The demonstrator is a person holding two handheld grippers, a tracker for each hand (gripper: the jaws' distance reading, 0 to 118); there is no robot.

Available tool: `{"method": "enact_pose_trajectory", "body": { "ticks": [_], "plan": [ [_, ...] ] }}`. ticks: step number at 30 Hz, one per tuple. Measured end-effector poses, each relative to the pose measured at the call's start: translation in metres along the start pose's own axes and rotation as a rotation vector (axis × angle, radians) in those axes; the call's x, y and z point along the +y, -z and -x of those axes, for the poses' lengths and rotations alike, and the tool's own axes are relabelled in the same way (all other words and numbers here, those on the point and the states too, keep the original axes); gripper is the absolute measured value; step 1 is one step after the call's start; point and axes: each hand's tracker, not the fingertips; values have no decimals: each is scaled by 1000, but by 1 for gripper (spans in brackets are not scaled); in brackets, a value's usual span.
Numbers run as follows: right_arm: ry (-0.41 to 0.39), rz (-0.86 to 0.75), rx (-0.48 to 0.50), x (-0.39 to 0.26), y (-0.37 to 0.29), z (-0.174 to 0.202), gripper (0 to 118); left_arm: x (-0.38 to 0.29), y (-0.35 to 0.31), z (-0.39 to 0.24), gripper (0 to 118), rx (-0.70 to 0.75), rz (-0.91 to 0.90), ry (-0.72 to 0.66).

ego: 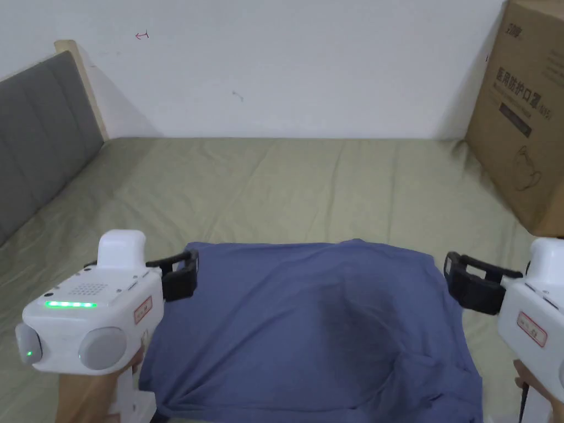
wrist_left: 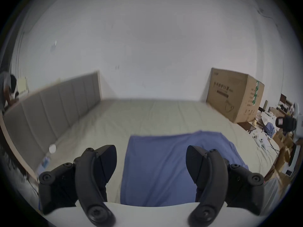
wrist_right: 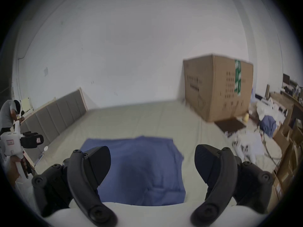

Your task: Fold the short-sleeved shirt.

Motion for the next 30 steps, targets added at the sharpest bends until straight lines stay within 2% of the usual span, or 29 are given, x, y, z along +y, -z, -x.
{"method": "enact_pose_trajectory", "body": {
  "ticks": [2,3,4,5,8,9,11,15,18,26,30],
  "plan": [
    [-23,-62,-9,12,-5,10,107,13,-3,-11,87,17,-52,64],
    [-34,-89,-23,15,-7,14,105,23,-10,-18,83,21,-76,75],
    [-55,-115,-31,20,-11,22,100,28,-14,-25,75,17,-108,77],
    [-70,-133,-40,22,-14,28,92,28,-15,-30,63,3,-127,57],
    [-97,-161,-59,24,-14,38,20,20,-7,-32,0,-19,-183,32],
    [-101,-163,-61,24,-14,40,0,20,-4,-37,0,-20,-193,30],
    [-92,-185,-64,23,-15,45,0,16,-9,-28,0,-61,-174,19],
    [-97,-186,-52,22,-13,46,0,6,-6,-25,0,-44,-150,55],
    [-97,-185,-51,21,-13,45,0,2,0,-21,0,-45,-121,24],
    [-95,-127,-37,5,-10,37,0,-66,14,27,0,-17,244,-52],
    [-120,-89,-35,-6,-6,36,0,-109,14,48,0,28,344,-94]
  ]
}}
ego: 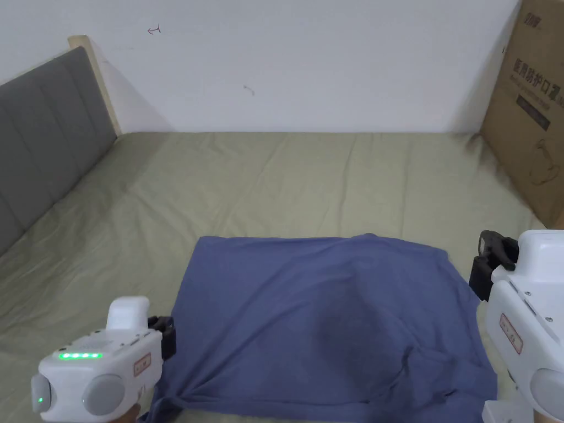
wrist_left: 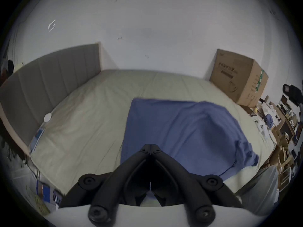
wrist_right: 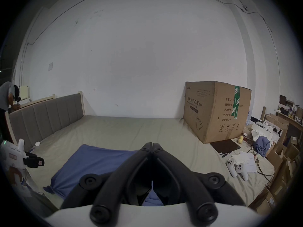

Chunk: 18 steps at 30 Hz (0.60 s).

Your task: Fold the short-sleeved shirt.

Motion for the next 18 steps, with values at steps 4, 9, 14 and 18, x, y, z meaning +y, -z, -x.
{"method": "enact_pose_trajectory", "body": {
  "ticks": [4,9,14,18],
  "plan": [
    [5,35,11,-10,2,1,0,-29,16,23,70,48,126,-28],
    [-2,60,22,-18,-1,1,0,-59,35,37,100,25,293,-86],
    [-4,85,16,-24,-2,-1,0,-73,46,32,85,100,335,-24],
    [-19,115,18,-26,-4,-6,0,-72,51,28,8,-14,248,-45]
  ]
}}
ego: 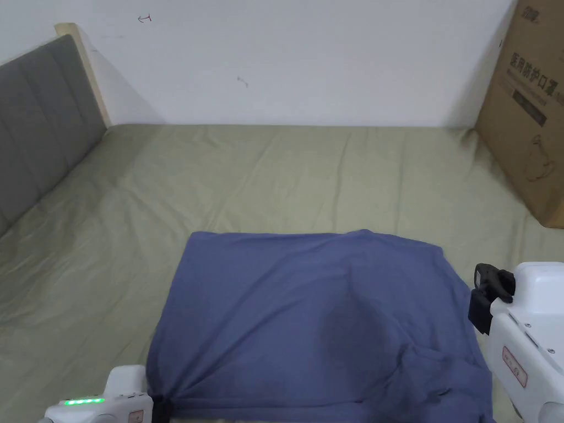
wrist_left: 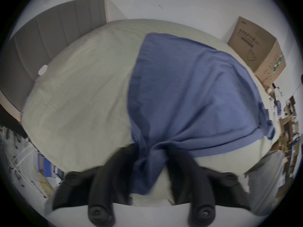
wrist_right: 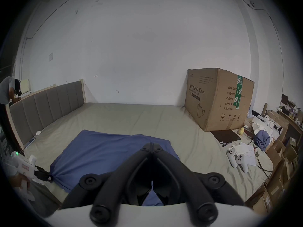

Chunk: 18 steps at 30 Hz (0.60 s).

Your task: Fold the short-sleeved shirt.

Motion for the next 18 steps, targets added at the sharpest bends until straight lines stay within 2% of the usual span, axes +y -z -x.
{"method": "enact_pose_trajectory", "body": {
  "ticks": [4,5,6,7,9,10,13,18],
  "plan": [
    [-6,38,-3,-7,-2,-7,0,3,-3,-14,8,50,-22,58],
    [-5,61,-6,-11,-2,-10,0,0,-5,-14,7,56,44,47],
    [-5,103,-9,-18,0,-14,6,1,-8,-15,7,55,33,46],
    [-7,148,-14,-26,3,-19,24,2,-10,-14,7,51,24,45],
    [3,257,-25,-45,10,-26,74,2,-14,-13,7,44,40,40],
    [11,315,-18,-55,13,-30,87,3,-16,-13,7,45,32,44],
    [63,425,-39,-93,24,-41,96,5,-18,-11,7,33,39,24],
    [135,604,-37,-151,47,-52,96,5,-18,-13,7,19,41,5]
  ]
}}
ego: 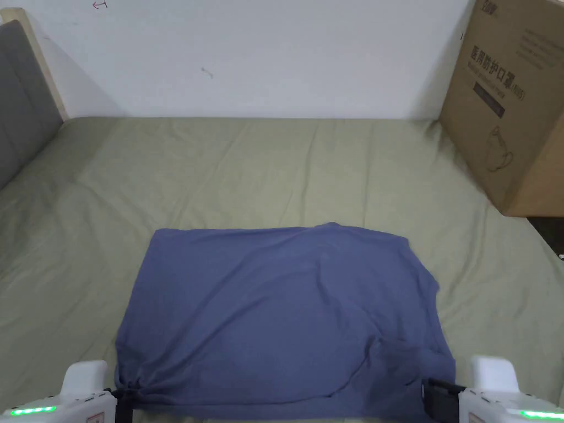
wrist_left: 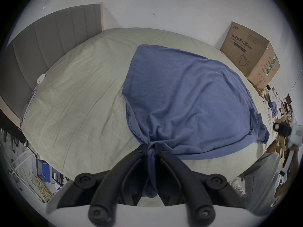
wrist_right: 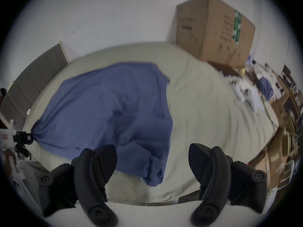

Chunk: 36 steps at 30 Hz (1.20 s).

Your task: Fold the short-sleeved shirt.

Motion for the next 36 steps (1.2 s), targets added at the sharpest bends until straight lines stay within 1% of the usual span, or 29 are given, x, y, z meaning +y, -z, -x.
{"method": "enact_pose_trajectory", "body": {
  "ticks": [2,3,4,5,6,7,8,9,10,15,17,21,25,28,32,36],
  "plan": [
    [13,57,16,-11,17,0,95,1,-3,-2,7,1,2,0],
    [19,69,23,-15,23,1,93,0,-3,-3,7,-2,8,-3],
    [8,82,29,-18,29,3,85,0,-3,-3,7,-1,9,-4],
    [4,93,30,-21,34,5,68,0,-3,-2,7,-1,9,-7],
    [-3,97,30,-24,36,7,41,0,-3,-2,7,-2,9,-9],
    [-8,96,36,-26,37,8,25,0,-3,-2,7,-6,13,-16],
    [-11,90,47,-27,35,9,13,0,-3,-2,7,-8,13,-21],
    [-11,71,59,-26,32,10,10,0,-5,-2,7,-9,10,-25],
    [-11,46,72,-24,26,12,8,1,-7,-1,7,-10,5,-28],
    [-55,-67,75,0,-4,13,7,13,-18,-1,7,-27,-42,-45],
    [-63,-116,78,16,-15,14,7,25,-23,-2,7,-31,-76,-40],
    [-63,-154,92,55,-18,18,7,63,-23,-6,7,-27,-112,-8],
    [-75,-166,88,97,-2,24,7,107,-10,-12,7,-9,-130,31],
    [-74,-141,84,125,19,27,7,143,7,-16,7,-5,-119,33],
    [-53,-93,74,156,56,29,7,184,46,-21,7,17,-82,60],
    [-35,-30,60,178,99,32,7,207,90,-26,7,20,-16,50]
  ]
}}
